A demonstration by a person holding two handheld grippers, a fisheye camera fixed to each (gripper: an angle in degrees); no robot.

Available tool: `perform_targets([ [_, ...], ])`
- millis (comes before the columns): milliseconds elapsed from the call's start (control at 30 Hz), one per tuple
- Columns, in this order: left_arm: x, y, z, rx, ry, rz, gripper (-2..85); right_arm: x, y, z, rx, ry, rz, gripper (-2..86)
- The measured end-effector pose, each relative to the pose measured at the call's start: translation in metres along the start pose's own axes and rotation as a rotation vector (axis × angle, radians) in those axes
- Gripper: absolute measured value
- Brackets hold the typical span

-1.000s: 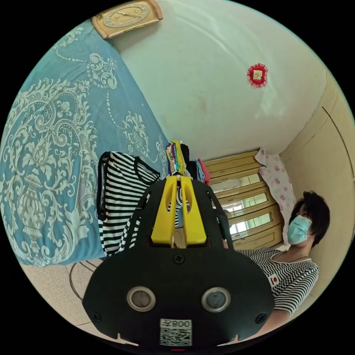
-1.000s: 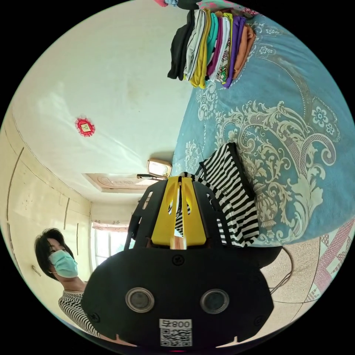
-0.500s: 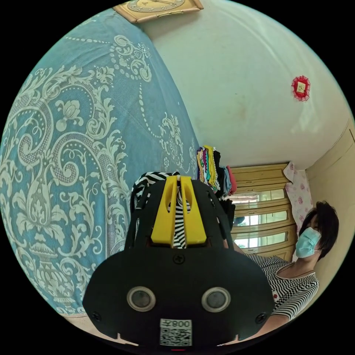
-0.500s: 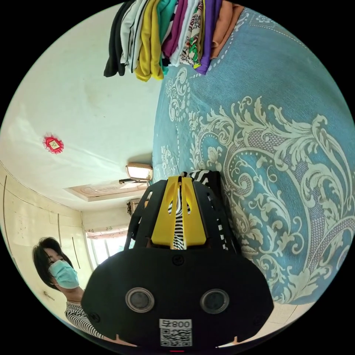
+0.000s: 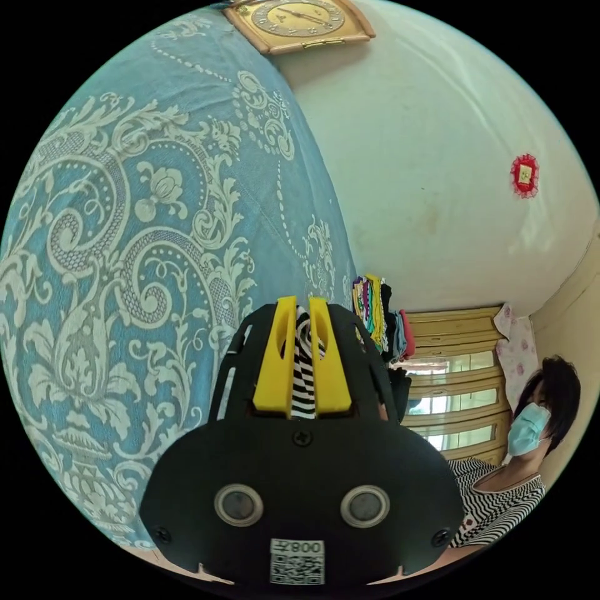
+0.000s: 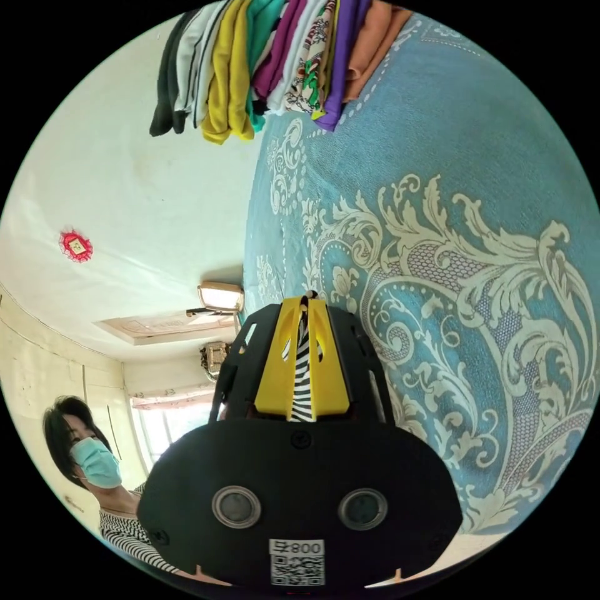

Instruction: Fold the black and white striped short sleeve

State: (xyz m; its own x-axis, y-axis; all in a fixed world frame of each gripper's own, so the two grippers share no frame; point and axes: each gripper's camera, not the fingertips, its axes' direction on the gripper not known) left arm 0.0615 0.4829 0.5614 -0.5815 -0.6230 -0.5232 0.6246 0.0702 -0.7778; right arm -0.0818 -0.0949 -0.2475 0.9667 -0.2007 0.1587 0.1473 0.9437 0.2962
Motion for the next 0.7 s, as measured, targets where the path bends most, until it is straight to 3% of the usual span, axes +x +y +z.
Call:
perform_targets([
  [100,0.014,0.007,0.016,-0.043,-0.011,0.071,2.0,-0.021,0.009,-0.003,0.026,0.037,-0.07,3.2],
  [200,0.038,0.022,0.056,-0.219,-0.066,0.196,1.2,-0.047,0.021,0.002,0.028,0.111,-0.153,3.8],
  [367,0.069,0.043,0.141,-0.498,-0.226,0.386,0.3,-0.099,0.048,0.081,-0.29,0.37,-0.41,1.1],
  [567,0.086,0.041,0.2,-0.608,-0.403,0.483,0.2,-0.132,0.063,0.162,-0.468,0.706,-0.621,0.2],
  [700,0.093,0.031,0.213,-0.595,-0.446,0.506,0.2,-0.146,0.06,0.18,-0.472,0.733,-0.674,0.1],
])
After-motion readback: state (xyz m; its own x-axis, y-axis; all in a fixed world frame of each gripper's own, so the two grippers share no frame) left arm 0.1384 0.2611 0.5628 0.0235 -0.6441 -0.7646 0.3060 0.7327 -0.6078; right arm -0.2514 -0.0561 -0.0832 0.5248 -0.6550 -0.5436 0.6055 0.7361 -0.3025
